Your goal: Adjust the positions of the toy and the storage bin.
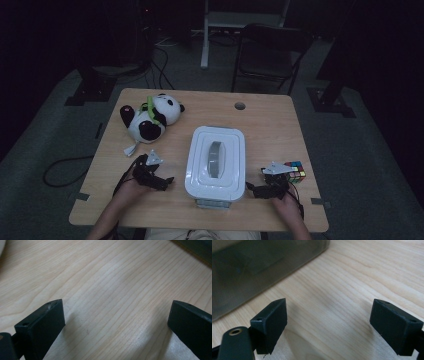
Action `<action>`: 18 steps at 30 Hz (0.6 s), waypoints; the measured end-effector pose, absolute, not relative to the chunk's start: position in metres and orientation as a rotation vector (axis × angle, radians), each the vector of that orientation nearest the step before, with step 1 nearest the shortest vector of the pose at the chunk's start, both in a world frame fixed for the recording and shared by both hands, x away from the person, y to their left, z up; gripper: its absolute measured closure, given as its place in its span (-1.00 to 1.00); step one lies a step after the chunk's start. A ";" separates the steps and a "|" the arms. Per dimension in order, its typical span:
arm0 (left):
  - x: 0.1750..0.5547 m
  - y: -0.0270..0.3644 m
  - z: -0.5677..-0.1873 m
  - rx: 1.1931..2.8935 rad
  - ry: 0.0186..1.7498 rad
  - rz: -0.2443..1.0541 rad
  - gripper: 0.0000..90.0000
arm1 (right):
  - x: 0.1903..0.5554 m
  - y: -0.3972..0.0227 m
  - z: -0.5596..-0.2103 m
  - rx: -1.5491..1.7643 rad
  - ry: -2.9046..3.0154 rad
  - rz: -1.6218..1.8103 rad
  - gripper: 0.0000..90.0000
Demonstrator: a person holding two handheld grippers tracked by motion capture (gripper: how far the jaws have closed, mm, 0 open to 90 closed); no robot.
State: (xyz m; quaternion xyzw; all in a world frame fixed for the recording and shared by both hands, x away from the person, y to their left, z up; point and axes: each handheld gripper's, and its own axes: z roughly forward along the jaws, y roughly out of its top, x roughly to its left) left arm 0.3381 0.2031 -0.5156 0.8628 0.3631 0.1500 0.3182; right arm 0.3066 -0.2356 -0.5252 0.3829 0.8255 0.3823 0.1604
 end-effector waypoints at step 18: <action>0.362 0.227 -0.445 2.190 0.916 0.483 -0.96 | 0.308 -0.231 -0.527 1.090 2.387 1.024 -0.71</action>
